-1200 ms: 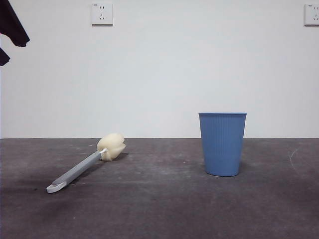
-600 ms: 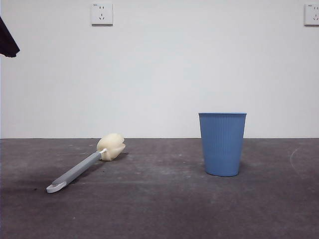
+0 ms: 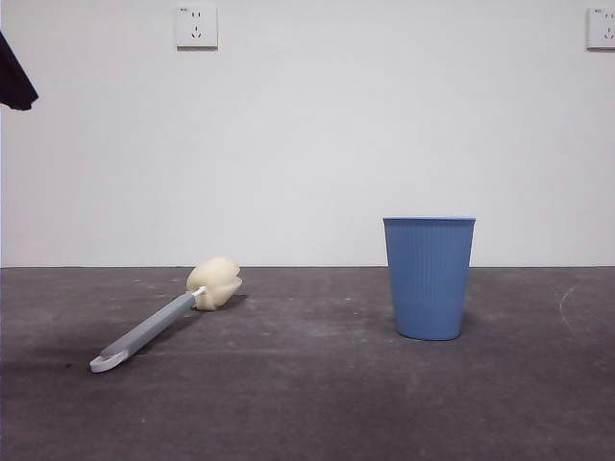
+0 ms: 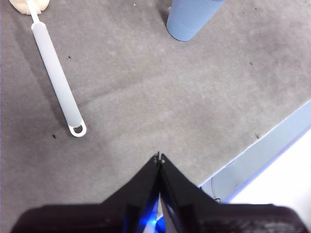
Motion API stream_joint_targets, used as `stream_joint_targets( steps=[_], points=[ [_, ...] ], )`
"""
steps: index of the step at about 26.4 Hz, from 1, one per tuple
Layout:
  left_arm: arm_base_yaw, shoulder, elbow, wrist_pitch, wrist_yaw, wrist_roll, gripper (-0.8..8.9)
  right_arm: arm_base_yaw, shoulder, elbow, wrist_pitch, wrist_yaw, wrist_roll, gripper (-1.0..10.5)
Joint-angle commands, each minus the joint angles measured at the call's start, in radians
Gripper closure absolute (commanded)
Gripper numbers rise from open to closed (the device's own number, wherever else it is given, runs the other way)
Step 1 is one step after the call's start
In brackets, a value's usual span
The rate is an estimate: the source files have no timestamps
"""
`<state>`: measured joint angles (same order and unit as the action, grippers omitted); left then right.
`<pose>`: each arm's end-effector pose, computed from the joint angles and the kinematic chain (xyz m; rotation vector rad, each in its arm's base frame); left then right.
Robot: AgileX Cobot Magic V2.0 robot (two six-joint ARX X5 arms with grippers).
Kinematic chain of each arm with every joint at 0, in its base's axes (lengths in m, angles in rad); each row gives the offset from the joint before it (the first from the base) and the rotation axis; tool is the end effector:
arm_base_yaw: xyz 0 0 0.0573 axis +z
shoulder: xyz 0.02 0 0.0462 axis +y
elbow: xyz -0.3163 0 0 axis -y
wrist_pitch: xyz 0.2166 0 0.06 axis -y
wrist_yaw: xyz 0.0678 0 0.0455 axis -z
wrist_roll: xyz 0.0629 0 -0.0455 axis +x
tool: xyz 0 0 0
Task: Pick up the cup brush,pick up the cup,insert the brush into the cup,clean the cup,put the cup brush back,put the cup back to the fixed position on the table
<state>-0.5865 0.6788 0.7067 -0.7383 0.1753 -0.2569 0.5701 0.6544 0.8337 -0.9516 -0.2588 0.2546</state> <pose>0.0664 -0.0573 0.2835 -0.0858 0.7989 -0.6312 0.0448 0.0479 0.3040 0.1048 0.8776 0.6803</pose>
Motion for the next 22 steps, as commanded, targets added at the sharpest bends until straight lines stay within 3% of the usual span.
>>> stream_joint_targets(
  steps=[1,4,8,11,14,22],
  points=[
    [0.022,-0.04,-0.005,0.024,-0.068,0.156,8.17,0.003,0.0,0.002,0.0,0.003,0.007,9.5],
    [0.148,-0.125,-0.007,0.231,-0.088,0.434,8.17,0.003,0.0,0.002,0.0,0.003,0.007,9.5],
    [0.386,-0.248,-0.007,0.481,-0.089,0.518,8.17,0.003,0.0,0.002,0.0,0.003,0.007,9.5],
    [0.492,-0.32,-0.022,0.49,-0.09,0.525,8.17,0.002,0.0,0.002,0.0,0.003,0.007,9.5],
    [0.533,-0.369,-0.08,0.507,-0.09,0.526,8.17,0.002,0.0,0.002,0.0,0.003,0.007,9.5],
    [0.577,-0.523,-0.433,0.766,-0.092,0.386,8.17,0.002,0.0,0.002,0.0,0.003,0.007,9.5]
  ],
)
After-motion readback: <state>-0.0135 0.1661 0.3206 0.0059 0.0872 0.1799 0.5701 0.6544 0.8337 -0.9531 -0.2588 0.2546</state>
